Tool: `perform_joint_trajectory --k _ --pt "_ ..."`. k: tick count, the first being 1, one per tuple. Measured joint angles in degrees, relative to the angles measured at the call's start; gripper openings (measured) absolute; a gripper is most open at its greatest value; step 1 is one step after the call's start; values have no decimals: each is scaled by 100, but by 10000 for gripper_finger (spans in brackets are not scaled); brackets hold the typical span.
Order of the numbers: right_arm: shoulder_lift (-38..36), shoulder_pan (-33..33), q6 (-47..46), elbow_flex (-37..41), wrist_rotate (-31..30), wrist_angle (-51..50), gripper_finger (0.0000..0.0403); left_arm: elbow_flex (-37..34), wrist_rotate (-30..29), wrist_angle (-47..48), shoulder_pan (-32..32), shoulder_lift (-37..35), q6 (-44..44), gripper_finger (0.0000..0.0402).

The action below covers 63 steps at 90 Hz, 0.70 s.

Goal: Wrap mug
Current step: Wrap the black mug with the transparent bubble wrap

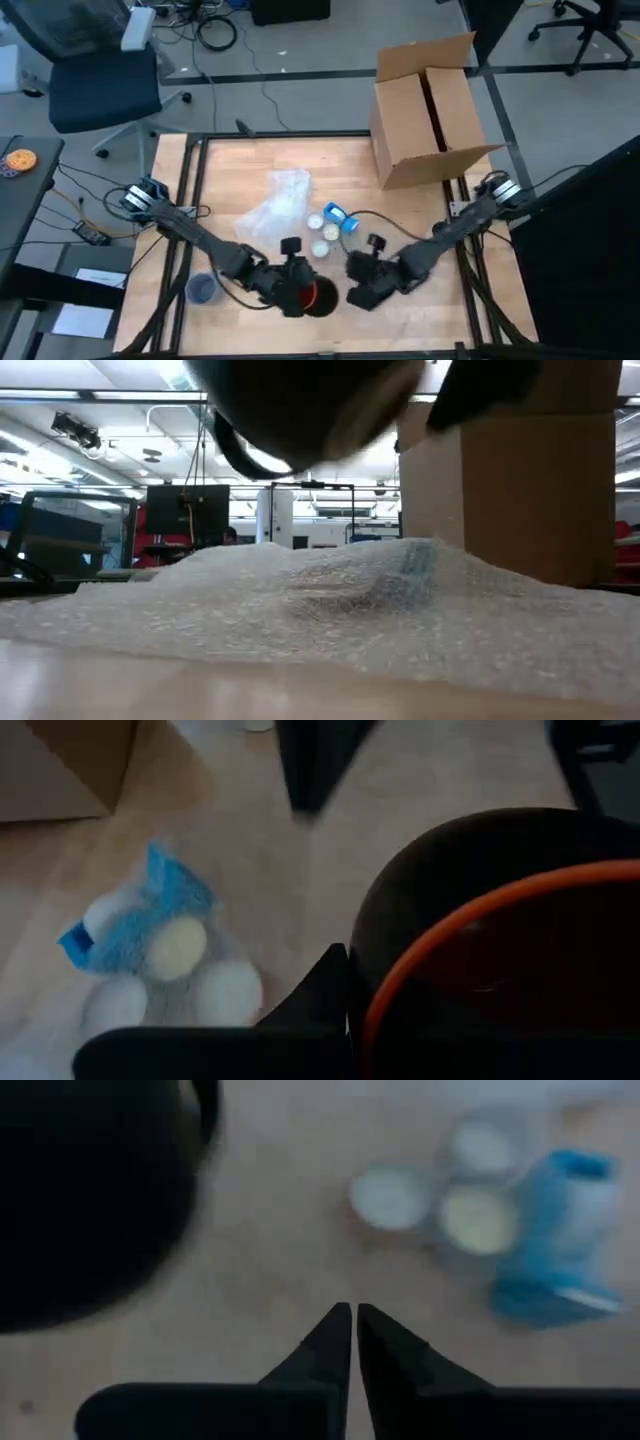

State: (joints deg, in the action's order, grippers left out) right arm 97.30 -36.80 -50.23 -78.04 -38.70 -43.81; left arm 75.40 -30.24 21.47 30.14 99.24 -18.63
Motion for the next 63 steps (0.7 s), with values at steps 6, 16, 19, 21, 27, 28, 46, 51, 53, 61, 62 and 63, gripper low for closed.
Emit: perform_joint_trajectory --k 6,16,19,21,27,28,46,51,53,61,62,63 --pt "-89 -219 -217 13 -335 -253 0 0 24 -243 -183 170 12 6" --pt "-160 -459 -316 17 -847 -363 0 54 177 -512 -626 336 -132 6" --pt "-164 -489 -316 13 -948 -363 0 131 222 -527 -772 384 -229 6" --pt "-147 -499 -316 13 -970 -364 0 172 245 -549 -860 408 -280 6" --pt "-80 -486 -312 17 -982 -396 0 250 240 -603 -1071 513 -439 6" --pt "-70 -475 -312 20 -981 -422 0 258 240 -600 -1098 538 -446 6" --pt "10 -243 -334 15 -529 -359 0 271 448 -691 -1192 953 -530 6" --pt "10 -188 -394 15 -367 -349 0 271 459 -658 -1183 995 -525 6" --pt "10 -171 -420 15 -315 -331 0 271 463 -635 -1190 1002 -539 6" --pt "10 -115 -409 15 -256 -186 0 275 426 -519 -1258 1016 -559 6" --pt "10 -108 -397 15 -256 -154 0 275 413 -518 -1264 1019 -559 6" --pt "10 -102 -388 15 -256 -121 0 275 402 -521 -1270 1020 -560 6"
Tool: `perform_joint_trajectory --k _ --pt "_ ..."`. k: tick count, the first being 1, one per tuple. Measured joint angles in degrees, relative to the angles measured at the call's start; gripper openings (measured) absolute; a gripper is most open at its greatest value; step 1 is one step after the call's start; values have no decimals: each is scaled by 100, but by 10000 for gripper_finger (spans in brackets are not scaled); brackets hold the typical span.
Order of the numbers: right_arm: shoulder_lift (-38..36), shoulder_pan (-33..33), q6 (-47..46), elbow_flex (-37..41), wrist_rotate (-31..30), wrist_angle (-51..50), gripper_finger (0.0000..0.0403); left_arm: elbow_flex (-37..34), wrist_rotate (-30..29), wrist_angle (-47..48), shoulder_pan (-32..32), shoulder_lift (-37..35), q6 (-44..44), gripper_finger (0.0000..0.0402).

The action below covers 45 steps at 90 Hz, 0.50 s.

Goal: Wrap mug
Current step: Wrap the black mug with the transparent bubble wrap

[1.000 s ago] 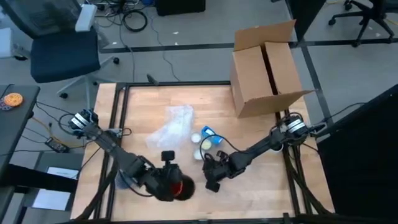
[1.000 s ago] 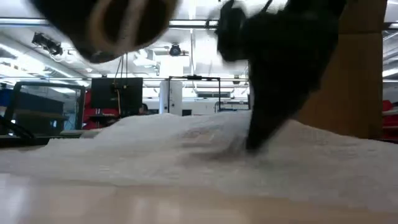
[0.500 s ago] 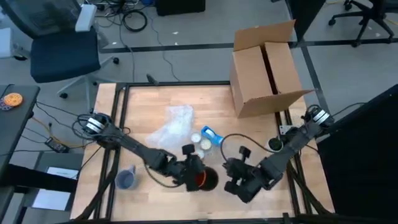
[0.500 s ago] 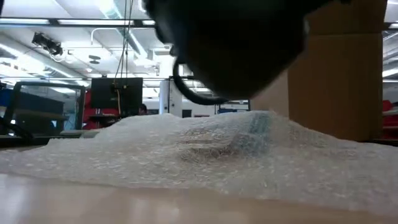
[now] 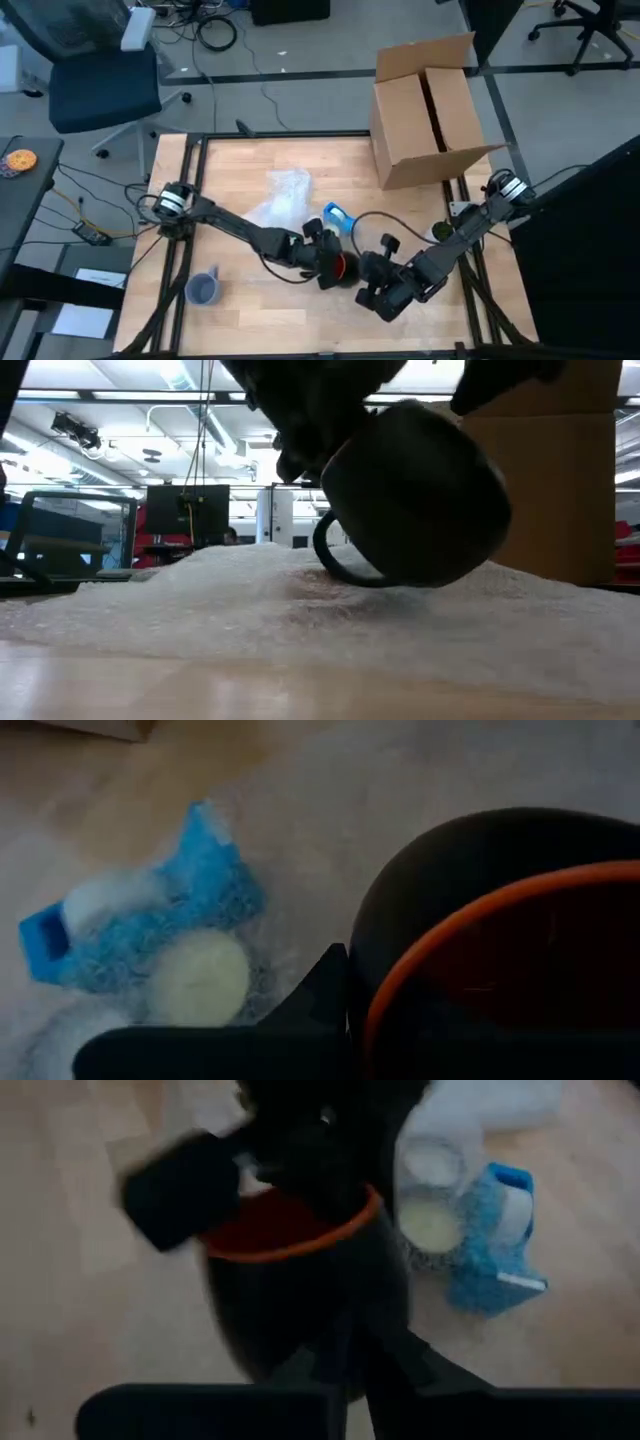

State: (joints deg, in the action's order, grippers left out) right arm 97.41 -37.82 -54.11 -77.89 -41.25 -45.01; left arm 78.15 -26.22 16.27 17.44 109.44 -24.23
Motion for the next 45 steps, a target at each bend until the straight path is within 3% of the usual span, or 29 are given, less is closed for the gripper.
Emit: perform_joint_trajectory --k 20,45 --pt "4 215 365 224 494 784 0 4 -4 -58 -77 10 -23 22" --pt "185 330 136 541 895 828 0 4 41 81 -97 10 -30 39"
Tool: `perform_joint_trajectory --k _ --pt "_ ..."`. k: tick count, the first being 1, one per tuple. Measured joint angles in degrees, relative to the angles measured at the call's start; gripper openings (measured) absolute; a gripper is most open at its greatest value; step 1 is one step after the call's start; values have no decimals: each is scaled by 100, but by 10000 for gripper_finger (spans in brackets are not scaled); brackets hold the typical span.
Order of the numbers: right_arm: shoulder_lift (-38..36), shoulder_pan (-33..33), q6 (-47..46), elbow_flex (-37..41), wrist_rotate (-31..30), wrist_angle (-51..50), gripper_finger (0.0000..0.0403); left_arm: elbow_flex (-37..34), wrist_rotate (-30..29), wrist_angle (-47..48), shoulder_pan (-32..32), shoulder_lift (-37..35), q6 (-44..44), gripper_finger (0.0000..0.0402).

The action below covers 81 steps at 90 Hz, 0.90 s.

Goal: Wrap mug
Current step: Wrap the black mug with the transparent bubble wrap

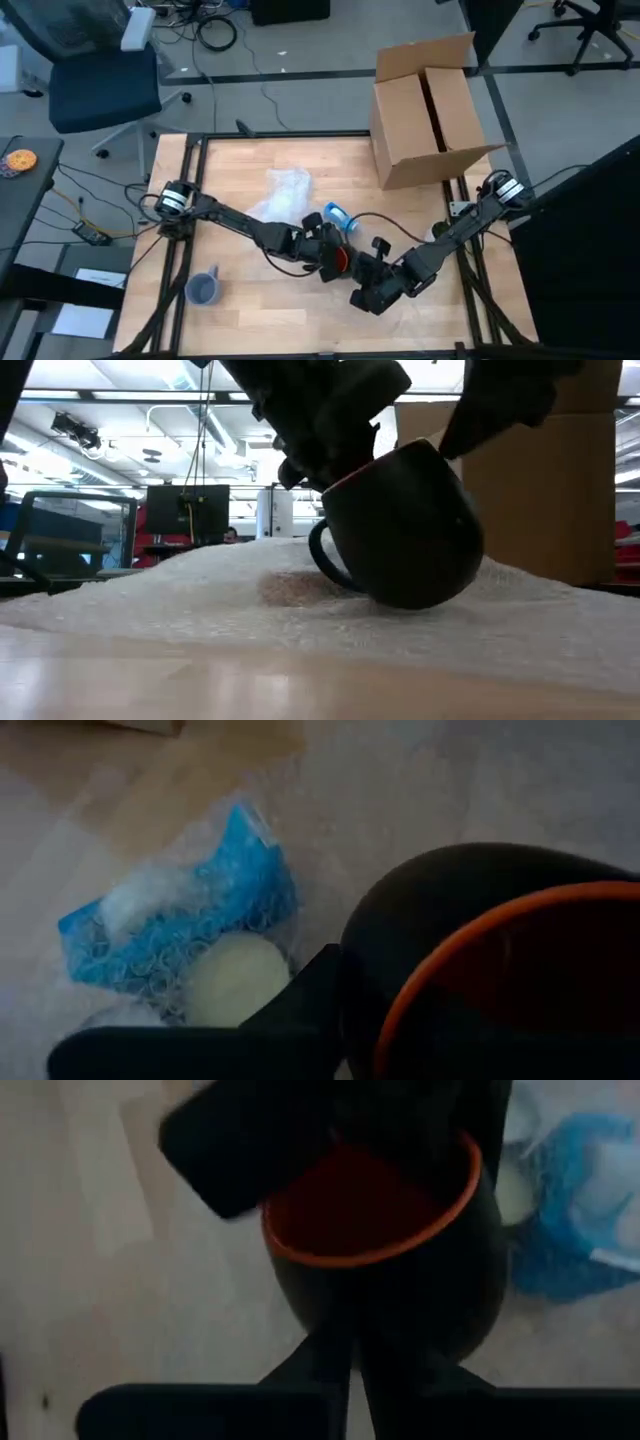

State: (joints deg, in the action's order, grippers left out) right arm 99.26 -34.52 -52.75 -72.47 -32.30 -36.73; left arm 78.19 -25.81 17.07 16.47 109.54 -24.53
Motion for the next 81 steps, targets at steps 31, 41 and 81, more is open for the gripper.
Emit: perform_joint_trajectory --k 31,41,81 --pt "3 82 -138 92 294 122 0 2 93 -1 -50 17 9 59" --pt "-1 85 4 92 211 295 0 11 93 -58 -95 60 13 65" --pt "-10 -75 768 -469 -392 149 0 11 141 -411 -214 81 156 67"
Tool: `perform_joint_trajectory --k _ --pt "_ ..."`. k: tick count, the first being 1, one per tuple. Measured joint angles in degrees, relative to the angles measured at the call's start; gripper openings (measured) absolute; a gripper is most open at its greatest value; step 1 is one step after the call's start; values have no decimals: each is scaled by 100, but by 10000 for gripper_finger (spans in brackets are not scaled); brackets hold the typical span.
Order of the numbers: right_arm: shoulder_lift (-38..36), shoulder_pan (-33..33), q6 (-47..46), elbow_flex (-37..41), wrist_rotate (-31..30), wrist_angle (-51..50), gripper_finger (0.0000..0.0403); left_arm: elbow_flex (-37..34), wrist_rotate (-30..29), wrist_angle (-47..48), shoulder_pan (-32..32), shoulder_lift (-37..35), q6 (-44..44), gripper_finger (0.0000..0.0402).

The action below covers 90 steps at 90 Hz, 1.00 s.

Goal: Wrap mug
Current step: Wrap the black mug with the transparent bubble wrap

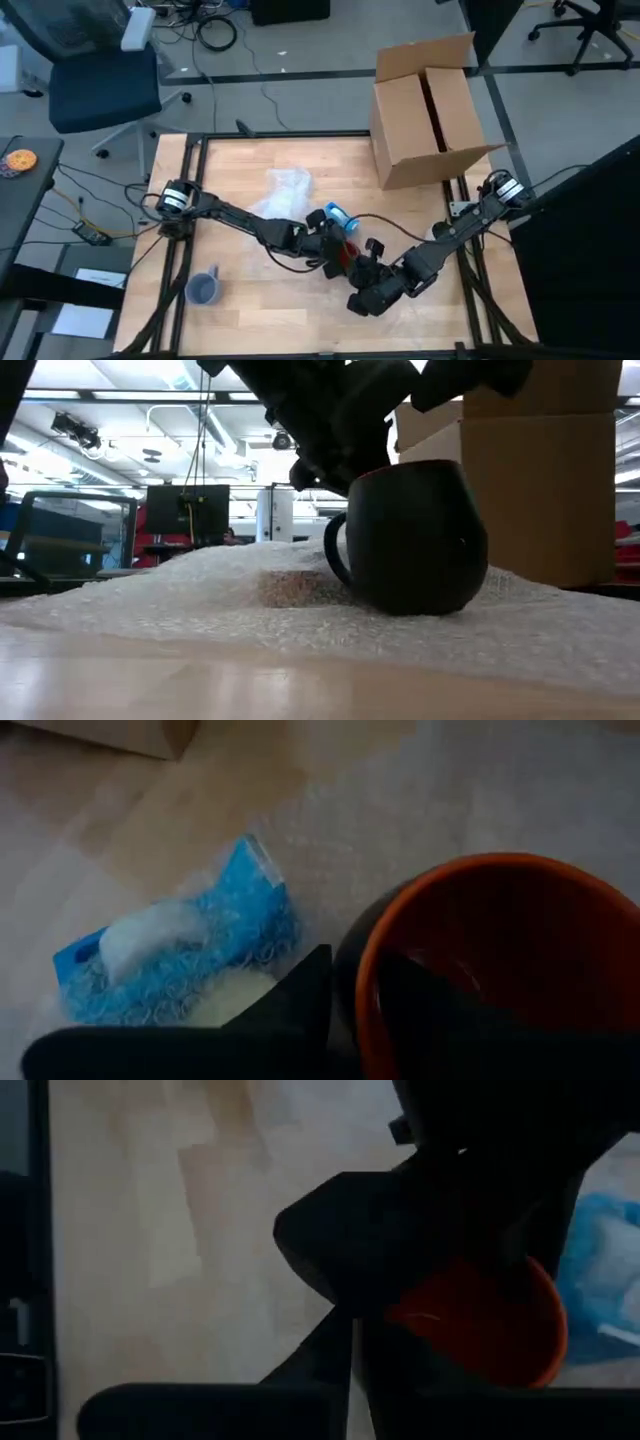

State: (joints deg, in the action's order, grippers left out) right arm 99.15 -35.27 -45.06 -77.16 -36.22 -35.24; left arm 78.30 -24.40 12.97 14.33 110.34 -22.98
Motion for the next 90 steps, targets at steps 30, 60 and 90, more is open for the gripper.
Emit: perform_joint_trajectory --k 30,60,90 --pt "20 207 -622 498 -280 -307 0 72 81 53 2 0 308 67" --pt "22 216 -745 611 -282 -359 0 1034 22 1711 177 -96 1042 67" --pt "-15 -243 -740 272 -823 -718 0 481 -661 3227 914 -1339 803 67"
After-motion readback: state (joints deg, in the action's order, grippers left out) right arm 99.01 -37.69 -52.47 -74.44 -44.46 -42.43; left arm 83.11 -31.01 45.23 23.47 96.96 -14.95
